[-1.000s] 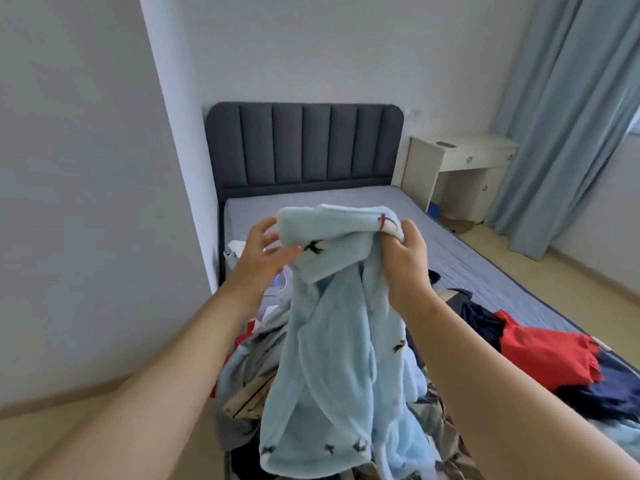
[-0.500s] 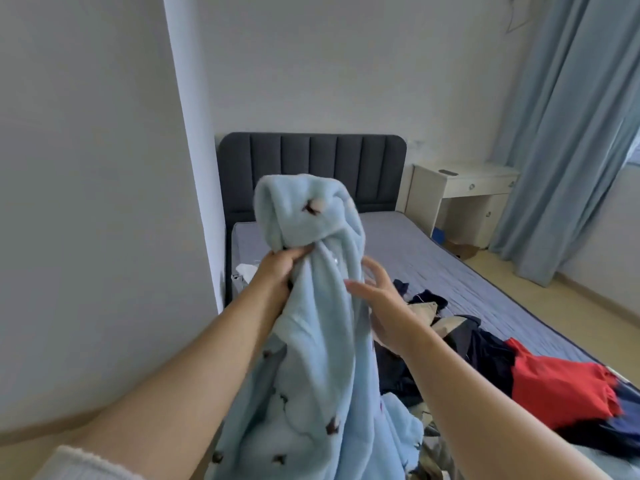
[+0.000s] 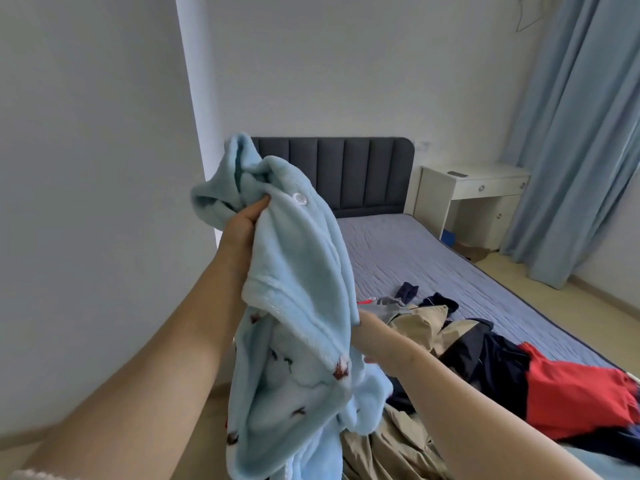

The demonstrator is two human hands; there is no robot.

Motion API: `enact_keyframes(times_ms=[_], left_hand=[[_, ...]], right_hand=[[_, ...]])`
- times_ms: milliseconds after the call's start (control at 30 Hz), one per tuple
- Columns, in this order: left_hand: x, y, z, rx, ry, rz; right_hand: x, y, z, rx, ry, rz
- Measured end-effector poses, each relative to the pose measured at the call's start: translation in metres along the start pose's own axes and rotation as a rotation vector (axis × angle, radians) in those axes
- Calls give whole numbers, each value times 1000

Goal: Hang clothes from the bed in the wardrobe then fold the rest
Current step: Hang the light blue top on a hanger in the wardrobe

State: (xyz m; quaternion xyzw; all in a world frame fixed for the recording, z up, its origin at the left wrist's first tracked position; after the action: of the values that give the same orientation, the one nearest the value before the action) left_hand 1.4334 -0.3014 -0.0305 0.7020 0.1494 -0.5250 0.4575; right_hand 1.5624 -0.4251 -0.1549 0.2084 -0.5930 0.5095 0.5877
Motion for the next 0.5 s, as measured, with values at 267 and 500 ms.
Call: enact_keyframes(times_ms=[267, 500], left_hand=[[23, -10, -19, -387, -262, -366], [59, -12, 34, 579, -101, -739]], right_hand=[[49, -28, -9, -490, 144, -662], [103, -36, -3, -362, 95, -1341]])
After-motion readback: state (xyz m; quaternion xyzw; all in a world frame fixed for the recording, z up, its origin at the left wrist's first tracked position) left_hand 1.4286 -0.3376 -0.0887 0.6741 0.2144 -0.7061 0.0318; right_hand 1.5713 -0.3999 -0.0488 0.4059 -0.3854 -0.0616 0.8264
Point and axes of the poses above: each hand's wrist, its own z-axis away from the middle knuckle, its own y-axis out of the palm, x = y × z, the point moved 1 cm from there along -z, towards the middle knuckle, and after that the axes turned 2 degrees about -x, right-handed, at the moved point
